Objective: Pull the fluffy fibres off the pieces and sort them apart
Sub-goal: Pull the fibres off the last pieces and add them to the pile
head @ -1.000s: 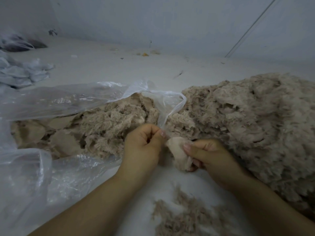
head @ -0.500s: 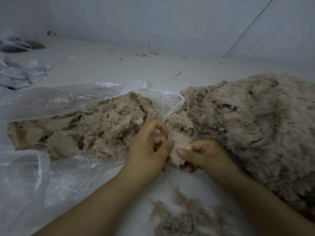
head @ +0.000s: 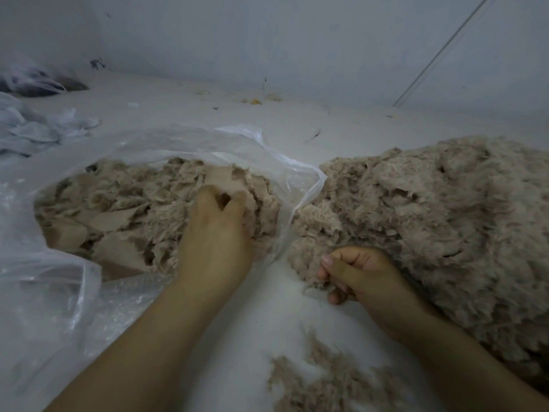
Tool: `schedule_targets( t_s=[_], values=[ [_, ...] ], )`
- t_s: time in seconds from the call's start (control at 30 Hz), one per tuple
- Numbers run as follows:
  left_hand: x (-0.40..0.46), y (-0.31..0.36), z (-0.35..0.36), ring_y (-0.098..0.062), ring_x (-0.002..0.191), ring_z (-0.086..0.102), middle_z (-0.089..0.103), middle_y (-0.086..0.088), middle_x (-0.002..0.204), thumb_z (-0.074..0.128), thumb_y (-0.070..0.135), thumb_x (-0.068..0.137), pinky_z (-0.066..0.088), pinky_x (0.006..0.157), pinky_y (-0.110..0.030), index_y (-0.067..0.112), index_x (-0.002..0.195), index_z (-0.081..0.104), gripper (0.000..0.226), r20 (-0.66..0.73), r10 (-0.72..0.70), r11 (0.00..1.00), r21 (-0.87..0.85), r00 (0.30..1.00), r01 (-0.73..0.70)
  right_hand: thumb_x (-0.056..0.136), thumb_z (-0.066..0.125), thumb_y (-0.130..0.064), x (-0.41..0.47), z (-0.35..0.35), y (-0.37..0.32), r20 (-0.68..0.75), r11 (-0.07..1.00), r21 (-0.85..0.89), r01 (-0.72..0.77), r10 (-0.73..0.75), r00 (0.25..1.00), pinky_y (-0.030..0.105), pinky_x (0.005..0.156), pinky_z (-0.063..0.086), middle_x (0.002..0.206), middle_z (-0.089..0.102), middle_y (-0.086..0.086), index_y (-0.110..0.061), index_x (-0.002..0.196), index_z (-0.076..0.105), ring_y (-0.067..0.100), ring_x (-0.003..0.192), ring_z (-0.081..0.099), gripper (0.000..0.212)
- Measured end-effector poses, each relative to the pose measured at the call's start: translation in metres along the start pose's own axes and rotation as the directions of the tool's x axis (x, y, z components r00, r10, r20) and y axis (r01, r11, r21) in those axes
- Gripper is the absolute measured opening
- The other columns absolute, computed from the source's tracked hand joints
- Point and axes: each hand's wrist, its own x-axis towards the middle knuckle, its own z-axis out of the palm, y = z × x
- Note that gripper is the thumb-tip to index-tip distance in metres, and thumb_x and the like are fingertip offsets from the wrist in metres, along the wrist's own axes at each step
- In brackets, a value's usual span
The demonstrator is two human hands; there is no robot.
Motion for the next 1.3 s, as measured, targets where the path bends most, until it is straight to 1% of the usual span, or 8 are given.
schedule_targets(
  t_s=[0.27,0.43,0.63,0.77,0.9,1.1,1.23,1.3],
  values=[
    [-0.014,0.028,0.0,-0.026,0.062,0.043,0.047,-0.015,0.092,0.066,-0.001,0.075,0.033,0.042,-0.031,0.001,0.084,0.064,0.009,-0.05,0.182,0.982,-0.039,0.982,-0.184,0.077,0.061,-0.038,-0.001,0.001,-0.001,-0.011,0.999,0.052,-0.012,0.013,1.0,0.022,0.05,0.049,0.048,0.043,-0.006,-0.017,0.064,0.072,0.008,0.047,0.043,0.028],
    [-0.027,0.043,0.032,-0.012,0.08,0.047,0.042,0.008,0.093,0.066,0.028,0.085,0.042,0.07,-0.028,0.016,0.108,0.06,0.027,0.244,0.121,0.96,-0.275,0.962,-0.051,0.08,0.059,-0.039,0.0,0.0,-0.002,-0.011,0.994,0.109,-0.017,0.019,1.0,0.022,0.048,0.047,0.046,0.036,-0.001,-0.014,0.059,0.066,0.008,0.044,0.038,0.033],
    [-0.028,0.042,0.039,-0.003,0.068,0.044,0.044,0.008,0.083,0.067,0.009,0.083,0.033,0.059,-0.014,0.028,0.074,0.049,0.028,0.246,0.185,0.893,-0.446,0.952,-0.058,0.084,0.057,-0.032,0.0,0.001,0.0,-0.009,0.991,0.128,0.025,-0.025,1.0,0.023,0.046,0.046,0.047,0.039,-0.003,-0.015,0.077,0.073,0.007,0.045,0.039,0.024],
    [-0.033,0.04,0.041,-0.001,0.062,0.051,0.047,0.015,0.07,0.061,0.007,0.087,0.037,0.054,-0.01,0.027,0.079,0.048,0.025,0.22,0.207,0.844,-0.534,0.953,-0.06,0.097,0.051,-0.015,0.0,-0.001,0.002,0.004,0.994,0.103,0.046,-0.046,0.999,0.023,0.048,0.046,0.05,0.04,-0.004,-0.02,0.092,0.075,0.007,0.047,0.039,0.024],
    [-0.032,0.039,0.036,-0.007,0.057,0.058,0.057,0.008,0.066,0.055,0.003,0.093,0.051,0.051,-0.034,0.027,0.081,0.049,0.027,0.201,0.17,0.725,-0.688,0.965,0.016,0.1,0.049,-0.016,0.0,0.0,0.0,0.022,0.995,0.1,0.003,-0.005,1.0,0.022,0.049,0.048,0.051,0.042,-0.007,-0.034,0.103,0.074,0.003,0.048,0.042,0.031],
    [-0.036,0.045,0.032,0.006,0.059,0.059,0.063,0.022,0.066,0.054,-0.002,0.094,0.045,0.057,-0.011,0.019,0.087,0.06,0.022,0.262,0.178,0.589,-0.801,0.949,0.111,0.1,0.047,-0.017,0.002,0.0,0.001,0.014,0.994,0.104,-0.044,0.042,0.999,0.023,0.049,0.048,0.051,0.043,-0.002,-0.026,0.096,0.077,0.005,0.046,0.043,0.032],
    [-0.037,0.046,0.032,-0.019,0.075,0.066,0.068,-0.002,0.085,0.06,-0.006,0.085,0.056,0.067,-0.041,0.011,0.095,0.065,0.02,0.31,0.154,0.6,-0.784,0.938,0.16,0.1,0.049,-0.019,0.002,-0.001,0.001,0.024,0.992,0.114,-0.055,0.052,0.998,0.024,0.049,0.051,0.051,0.043,-0.003,-0.022,0.077,0.07,0.006,0.047,0.043,0.031],
    [-0.039,0.05,0.033,-0.018,0.082,0.063,0.064,-0.005,0.093,0.062,-0.005,0.08,0.055,0.072,-0.035,0.012,0.097,0.064,0.024,0.292,0.174,0.67,-0.735,0.941,0.104,0.099,0.05,-0.02,0.002,-0.001,0.002,0.026,0.992,0.113,-0.053,0.051,0.998,0.024,0.05,0.052,0.051,0.043,-0.003,-0.024,0.075,0.069,0.006,0.047,0.044,0.03]
  ],
)
